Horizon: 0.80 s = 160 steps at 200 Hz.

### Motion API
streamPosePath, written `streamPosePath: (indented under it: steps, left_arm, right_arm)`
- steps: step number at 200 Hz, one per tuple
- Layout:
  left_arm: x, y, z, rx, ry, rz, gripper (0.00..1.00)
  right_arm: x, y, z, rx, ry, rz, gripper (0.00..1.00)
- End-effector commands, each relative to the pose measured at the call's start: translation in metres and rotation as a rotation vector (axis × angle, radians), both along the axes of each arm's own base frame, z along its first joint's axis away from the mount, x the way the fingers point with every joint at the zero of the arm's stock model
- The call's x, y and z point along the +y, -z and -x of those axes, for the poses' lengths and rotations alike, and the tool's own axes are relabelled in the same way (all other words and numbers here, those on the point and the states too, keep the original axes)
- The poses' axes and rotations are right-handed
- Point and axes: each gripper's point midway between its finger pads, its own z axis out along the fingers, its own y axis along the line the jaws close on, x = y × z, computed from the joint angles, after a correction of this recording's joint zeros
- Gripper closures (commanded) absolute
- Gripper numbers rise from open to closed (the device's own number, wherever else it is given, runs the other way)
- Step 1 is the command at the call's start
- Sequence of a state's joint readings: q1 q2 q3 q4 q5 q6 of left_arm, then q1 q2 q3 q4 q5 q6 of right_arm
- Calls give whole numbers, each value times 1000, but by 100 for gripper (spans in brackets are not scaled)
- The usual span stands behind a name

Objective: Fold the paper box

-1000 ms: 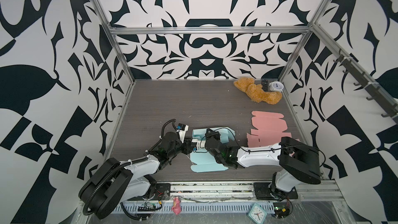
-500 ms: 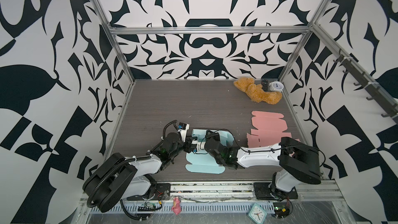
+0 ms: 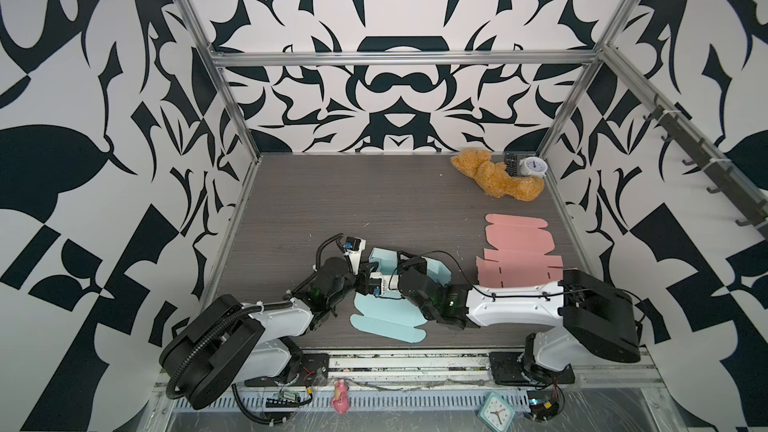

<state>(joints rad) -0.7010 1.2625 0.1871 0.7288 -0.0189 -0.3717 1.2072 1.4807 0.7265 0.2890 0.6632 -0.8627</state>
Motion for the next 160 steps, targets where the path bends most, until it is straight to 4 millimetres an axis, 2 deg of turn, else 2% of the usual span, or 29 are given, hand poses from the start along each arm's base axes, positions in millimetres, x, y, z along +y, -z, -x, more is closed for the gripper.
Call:
streamPosePath:
  steps: [1,47,61,79,100,103,111,135,160]
  left_arm:
    - [3,-2,-3,-32,-17,-8,74]
    - [3,-4,-5,-56,-30,-27,76]
    - [2,-5,-5,-63,-29,-32,76]
    - [1,-6,-5,-72,-26,-40,76]
    - [1,-6,-5,-79,-29,-48,76]
    - [1,2,-5,-61,-27,-64,76]
    - [1,3,-5,-59,-27,-70,77]
    - [0,1,-6,-70,-27,-71,77]
    - [1,0,-6,-79,-31,-84,78]
  right_arm:
    - [7,-24,8,85,16,-189,41]
    - [11,-35,34,183,-35,-244,25]
    - [11,-50,36,213,-24,-323,21]
    - [15,-77,39,285,-21,-454,11]
    - [14,-102,26,405,55,-576,8]
    - [12,-104,22,422,78,-593,8]
    - [8,-107,9,478,139,-636,7]
    - [-7,-98,-29,674,346,-726,9]
    - [-5,-85,-43,853,443,-781,10]
